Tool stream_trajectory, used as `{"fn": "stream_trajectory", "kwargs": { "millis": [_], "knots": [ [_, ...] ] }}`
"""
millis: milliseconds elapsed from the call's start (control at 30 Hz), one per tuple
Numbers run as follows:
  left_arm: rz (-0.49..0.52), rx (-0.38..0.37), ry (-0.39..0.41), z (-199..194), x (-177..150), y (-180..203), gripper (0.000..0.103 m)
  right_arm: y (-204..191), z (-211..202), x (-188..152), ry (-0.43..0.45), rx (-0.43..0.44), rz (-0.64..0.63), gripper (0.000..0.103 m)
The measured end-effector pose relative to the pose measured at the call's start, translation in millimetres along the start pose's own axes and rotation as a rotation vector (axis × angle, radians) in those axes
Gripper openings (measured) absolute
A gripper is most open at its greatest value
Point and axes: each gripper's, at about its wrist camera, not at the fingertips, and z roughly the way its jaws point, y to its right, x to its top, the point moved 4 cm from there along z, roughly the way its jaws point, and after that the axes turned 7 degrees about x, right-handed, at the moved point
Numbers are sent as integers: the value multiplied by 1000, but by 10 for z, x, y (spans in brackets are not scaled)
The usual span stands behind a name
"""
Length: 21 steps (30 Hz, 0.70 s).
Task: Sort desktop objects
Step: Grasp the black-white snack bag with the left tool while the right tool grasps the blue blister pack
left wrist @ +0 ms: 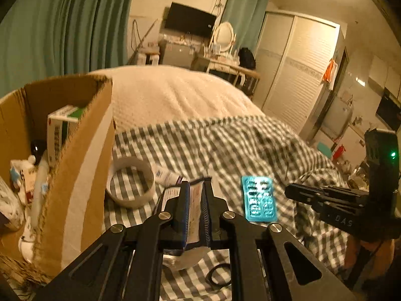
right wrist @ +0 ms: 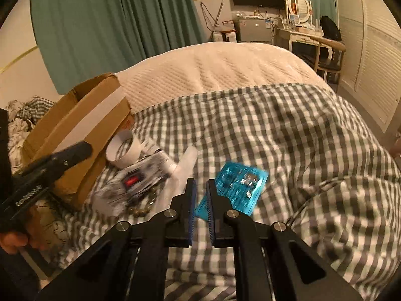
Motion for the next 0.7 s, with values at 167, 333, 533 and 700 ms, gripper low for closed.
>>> {"fn": "stream_trajectory", "kwargs": {
  "millis": [167,333,533,700],
  "knots": [
    [96,36,-67,213,-195,147,35,81,28,-79,-34,-14,37,8],
    [125,77,-65,303,-309,165,88,294,228,-113,-97,-48,91,37],
    [132,204,-208,670,-506,-19,57,647,702,-198,-225,-70,221,52],
    [87,189,-257,766,-590,-98,33,620,976,-218,-278,-91,199,76]
  ]
}}
